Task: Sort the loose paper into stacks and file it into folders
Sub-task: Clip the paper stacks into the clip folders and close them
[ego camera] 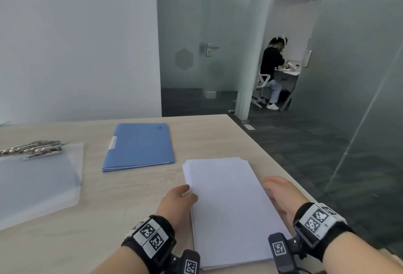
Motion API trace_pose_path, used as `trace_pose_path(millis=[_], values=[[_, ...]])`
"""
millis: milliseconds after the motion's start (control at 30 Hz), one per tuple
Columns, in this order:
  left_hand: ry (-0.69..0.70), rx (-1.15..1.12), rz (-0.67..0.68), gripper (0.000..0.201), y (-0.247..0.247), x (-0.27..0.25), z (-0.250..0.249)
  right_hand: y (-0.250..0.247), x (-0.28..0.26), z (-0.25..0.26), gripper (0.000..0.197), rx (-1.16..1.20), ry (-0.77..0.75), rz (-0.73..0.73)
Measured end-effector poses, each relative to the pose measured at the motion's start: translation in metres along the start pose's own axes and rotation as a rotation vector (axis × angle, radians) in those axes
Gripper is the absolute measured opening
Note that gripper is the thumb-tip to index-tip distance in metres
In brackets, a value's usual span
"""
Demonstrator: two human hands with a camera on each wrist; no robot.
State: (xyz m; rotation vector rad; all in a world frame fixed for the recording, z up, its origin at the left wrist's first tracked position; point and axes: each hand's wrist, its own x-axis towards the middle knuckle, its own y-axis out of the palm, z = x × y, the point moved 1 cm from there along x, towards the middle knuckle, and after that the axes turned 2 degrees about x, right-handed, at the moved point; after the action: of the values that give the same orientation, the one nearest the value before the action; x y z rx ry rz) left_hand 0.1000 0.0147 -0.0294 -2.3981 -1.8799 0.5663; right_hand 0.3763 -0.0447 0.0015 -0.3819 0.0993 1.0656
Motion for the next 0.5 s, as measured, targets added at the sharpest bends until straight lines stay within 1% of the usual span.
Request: trace_pose_path(millis=[33, 67, 133, 167, 233, 267, 333, 367, 400, 500], values=[[0.005, 0.053, 0.006, 0.084, 0.001, 0.001, -0.001, -0.003, 0.001, -0.004, 0.011, 0.000, 0.023, 0.024], [0.017, 0.113, 0.009, 0.086, 0.002, 0.002, 0.000, -0.004, 0.003, -0.009, 0.016, -0.010, 0.035, 0.046], [0.047, 0.213, 0.014, 0.081, 0.003, 0.002, -0.001, -0.007, 0.004, -0.014, 0.025, -0.012, 0.047, 0.048], [0.058, 0.252, 0.015, 0.080, 0.004, 0.002, -0.002, -0.009, 0.006, -0.018, 0.024, -0.002, 0.050, 0.044], [0.061, 0.335, 0.019, 0.083, 0.005, 0.002, -0.003, -0.011, 0.009, -0.023, 0.009, 0.037, 0.038, 0.040], [0.058, 0.379, 0.021, 0.084, 0.006, 0.001, -0.003, -0.012, 0.008, -0.024, 0.006, 0.049, 0.025, 0.044], [0.049, 0.452, 0.029, 0.084, 0.007, 0.002, -0.004, -0.013, 0.009, -0.028, 0.024, 0.062, 0.030, 0.023], [0.045, 0.481, 0.033, 0.084, 0.007, 0.002, -0.004, -0.013, 0.008, -0.028, 0.028, 0.074, 0.033, 0.015], [0.038, 0.508, 0.036, 0.083, 0.007, 0.003, -0.004, -0.014, 0.007, -0.028, 0.030, 0.091, 0.031, 0.008], [0.031, 0.580, 0.040, 0.077, 0.009, 0.003, -0.004, -0.016, 0.005, -0.027, 0.024, 0.168, 0.031, 0.005]])
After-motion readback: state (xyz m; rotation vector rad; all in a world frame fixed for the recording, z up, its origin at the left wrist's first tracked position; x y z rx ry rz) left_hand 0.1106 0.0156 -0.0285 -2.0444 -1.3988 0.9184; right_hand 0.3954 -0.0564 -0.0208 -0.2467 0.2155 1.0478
